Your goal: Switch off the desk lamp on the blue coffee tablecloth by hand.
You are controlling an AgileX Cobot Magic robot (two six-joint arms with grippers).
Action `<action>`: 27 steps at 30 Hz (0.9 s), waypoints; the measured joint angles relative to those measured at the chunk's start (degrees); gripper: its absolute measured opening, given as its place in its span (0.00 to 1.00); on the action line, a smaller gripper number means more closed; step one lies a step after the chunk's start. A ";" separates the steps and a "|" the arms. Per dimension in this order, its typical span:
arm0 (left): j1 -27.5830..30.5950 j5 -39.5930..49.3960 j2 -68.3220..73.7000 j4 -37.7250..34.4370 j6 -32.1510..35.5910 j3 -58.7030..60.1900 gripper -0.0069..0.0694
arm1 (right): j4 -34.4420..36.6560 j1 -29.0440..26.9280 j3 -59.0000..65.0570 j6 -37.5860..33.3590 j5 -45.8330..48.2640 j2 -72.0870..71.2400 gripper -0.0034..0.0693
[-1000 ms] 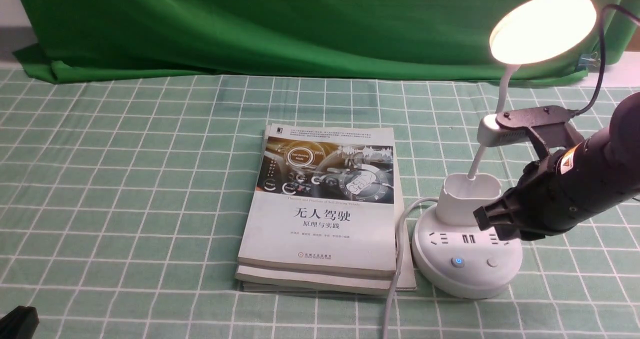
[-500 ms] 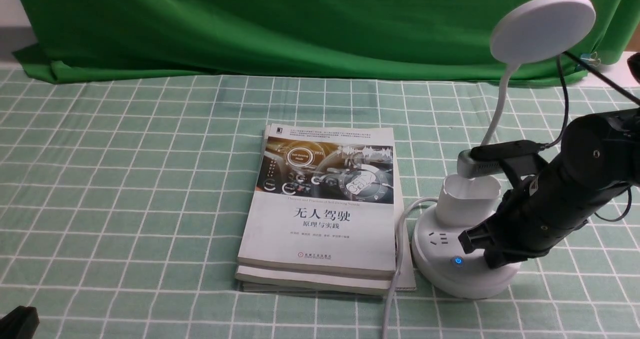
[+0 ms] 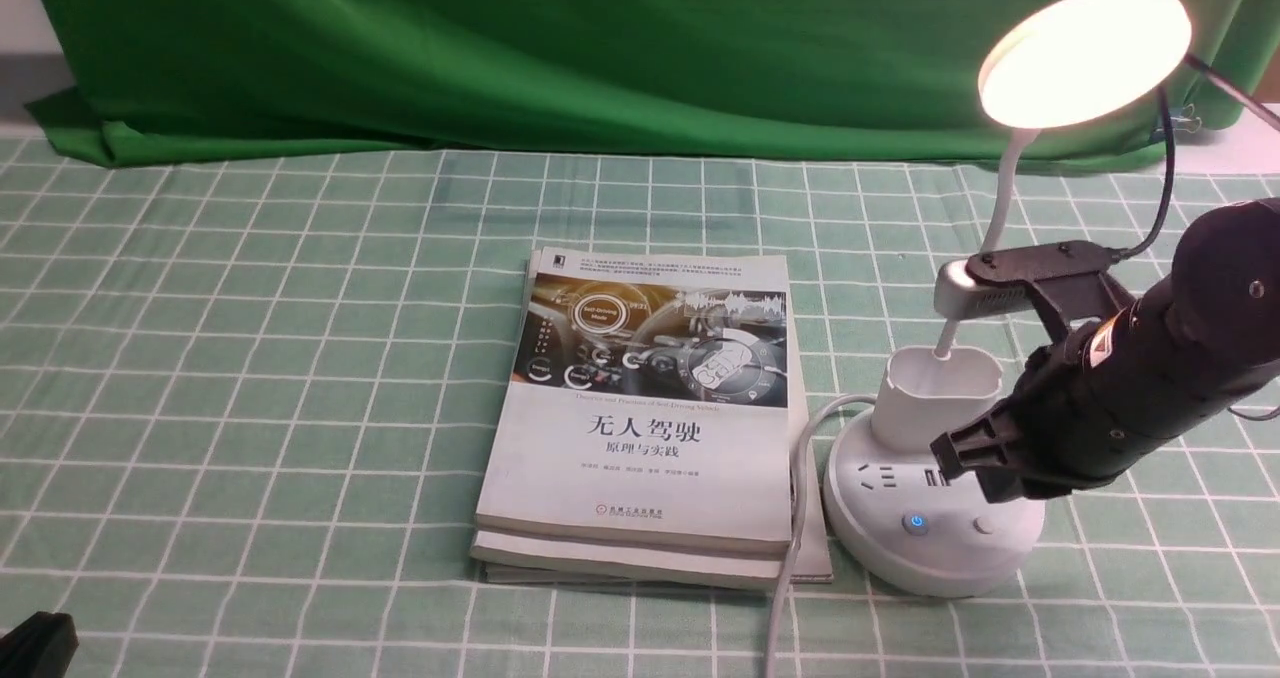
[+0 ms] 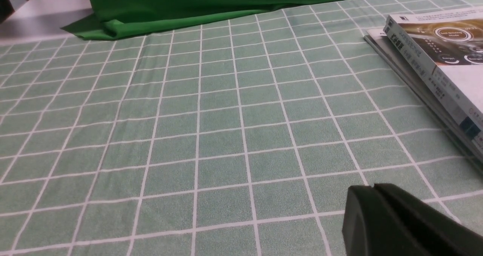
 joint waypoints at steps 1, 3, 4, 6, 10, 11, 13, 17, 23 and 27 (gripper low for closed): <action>0.00 0.00 0.00 0.00 0.00 0.00 0.09 | 0.06 0.00 0.00 0.00 0.00 0.59 0.10; 0.00 0.00 0.00 0.00 0.00 0.00 0.09 | 0.08 0.00 0.00 0.00 -0.11 2.28 0.10; 0.00 0.00 0.00 0.00 0.00 0.00 0.09 | 0.08 0.00 0.00 0.00 -0.27 3.44 0.10; 0.00 0.00 0.00 0.00 0.00 0.00 0.09 | 0.08 0.00 0.00 0.00 -0.34 4.38 0.10; 0.00 0.00 0.00 0.00 0.00 0.00 0.09 | -0.07 0.00 -0.39 0.00 -0.79 5.32 0.10; 0.00 0.00 0.00 0.00 0.00 0.00 0.09 | -0.07 0.00 -0.39 0.00 -0.79 5.32 0.10; 0.00 0.00 0.00 0.00 0.00 0.00 0.09 | -0.07 0.00 -0.39 0.00 -0.79 5.13 0.10; 0.00 0.00 0.00 0.00 0.00 0.00 0.09 | -0.02 0.00 -0.03 0.00 -0.41 3.34 0.10; 0.00 0.00 0.00 0.00 0.00 0.00 0.09 | 0.10 0.00 -0.03 0.00 4.53 -4.21 0.10; 0.00 0.00 0.00 0.00 0.00 0.00 0.09 | 0.10 0.00 0.52 0.00 8.46 -9.94 0.10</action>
